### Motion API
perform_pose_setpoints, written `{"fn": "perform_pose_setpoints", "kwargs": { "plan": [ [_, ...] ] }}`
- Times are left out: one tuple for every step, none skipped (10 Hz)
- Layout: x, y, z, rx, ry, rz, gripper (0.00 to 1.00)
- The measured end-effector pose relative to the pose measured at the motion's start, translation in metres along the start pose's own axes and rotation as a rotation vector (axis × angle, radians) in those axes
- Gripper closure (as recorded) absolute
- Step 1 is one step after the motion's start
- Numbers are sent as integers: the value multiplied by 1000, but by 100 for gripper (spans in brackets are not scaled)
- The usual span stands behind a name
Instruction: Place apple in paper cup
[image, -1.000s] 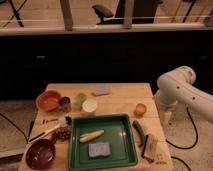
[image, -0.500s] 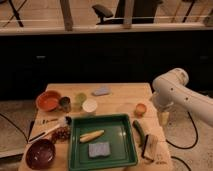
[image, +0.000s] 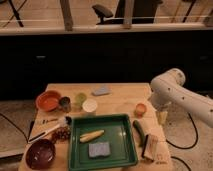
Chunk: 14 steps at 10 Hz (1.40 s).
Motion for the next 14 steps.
{"fn": "perform_pose_setpoints", "kwargs": {
  "plan": [
    [0, -2, 3, 1, -3, -9, 20],
    [0, -3, 7, 3, -7, -16, 20],
    [0, -6, 10, 5, -11, -25, 20],
    [0, -7, 14, 7, -14, -31, 20],
    [0, -9, 16, 10, -17, -38, 20],
    [0, -12, 19, 12, -20, -45, 20],
    [-1, -14, 21, 14, -23, -51, 20],
    [-1, -15, 24, 16, -27, -58, 20],
    [-1, -17, 27, 19, -30, -65, 20],
    [-1, -18, 31, 22, -35, -71, 20],
    [-2, -20, 34, 24, -39, -78, 20],
    [-1, -21, 36, 26, -40, -82, 20],
    [-2, -23, 40, 28, -45, -91, 20],
    [-2, -24, 42, 31, -48, -97, 20]
  ]
}}
